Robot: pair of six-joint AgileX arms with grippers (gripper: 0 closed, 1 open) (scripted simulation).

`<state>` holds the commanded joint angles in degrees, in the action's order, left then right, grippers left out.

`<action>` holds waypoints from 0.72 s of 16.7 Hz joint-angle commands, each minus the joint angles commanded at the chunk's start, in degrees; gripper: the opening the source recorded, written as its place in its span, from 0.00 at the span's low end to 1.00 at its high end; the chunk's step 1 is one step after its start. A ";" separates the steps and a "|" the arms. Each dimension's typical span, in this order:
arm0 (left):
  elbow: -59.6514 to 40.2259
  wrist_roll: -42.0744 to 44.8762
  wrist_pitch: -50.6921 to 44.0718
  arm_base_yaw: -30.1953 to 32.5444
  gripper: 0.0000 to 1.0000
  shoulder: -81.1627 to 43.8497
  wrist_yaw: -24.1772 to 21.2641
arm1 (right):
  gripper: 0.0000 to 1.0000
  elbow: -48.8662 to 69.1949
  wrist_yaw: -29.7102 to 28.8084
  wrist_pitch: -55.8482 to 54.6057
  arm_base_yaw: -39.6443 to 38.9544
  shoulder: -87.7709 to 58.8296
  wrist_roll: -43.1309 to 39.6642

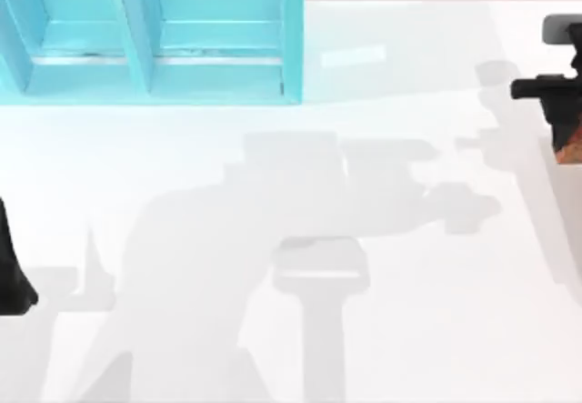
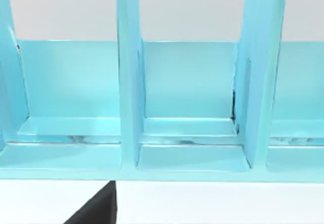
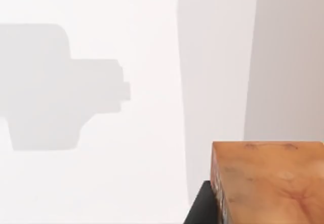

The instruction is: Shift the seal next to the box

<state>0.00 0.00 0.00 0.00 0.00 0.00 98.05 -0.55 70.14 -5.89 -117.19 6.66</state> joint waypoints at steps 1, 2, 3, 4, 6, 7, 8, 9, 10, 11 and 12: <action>0.00 0.00 0.00 0.00 1.00 0.00 0.00 | 0.00 -1.03 0.23 -1.01 0.87 -0.31 -0.65; 0.00 0.00 0.00 0.00 1.00 0.00 0.00 | 0.00 -1.71 0.41 -1.68 1.44 -0.60 -1.18; 0.00 0.00 0.00 0.00 1.00 0.00 0.00 | 0.00 -1.87 0.46 -1.84 1.56 -0.68 -1.33; 0.00 0.00 0.00 0.00 1.00 0.00 0.00 | 0.00 -1.87 0.46 -1.84 1.56 -0.68 -1.33; 0.00 0.00 0.00 0.00 1.00 0.00 0.00 | 0.00 -1.87 0.46 -1.84 1.56 -0.68 -1.33; 0.00 0.00 0.00 0.00 1.00 0.00 0.00 | 0.08 -1.87 0.46 -1.84 1.56 -0.68 -1.33; 0.00 0.00 0.00 0.00 1.00 0.00 0.00 | 0.15 -1.87 0.46 -1.84 1.56 -0.68 -1.33; 0.00 0.00 0.00 0.00 1.00 0.00 0.00 | 0.23 -1.87 0.46 -1.84 1.56 -0.68 -1.33; 0.00 0.00 0.00 0.00 1.00 0.00 0.00 | 0.30 -1.87 0.46 -1.84 1.56 -0.68 -1.33; 0.00 0.00 0.00 0.00 1.00 0.00 0.00 | 0.38 -1.87 0.46 -1.84 1.56 -0.68 -1.33; 0.00 0.00 0.00 0.00 1.00 0.00 0.00 | 0.45 -1.87 0.46 -1.84 1.56 -0.68 -1.33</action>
<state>0.00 0.00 0.00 0.00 0.00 0.00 96.19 -0.09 68.30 -4.32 -117.87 5.32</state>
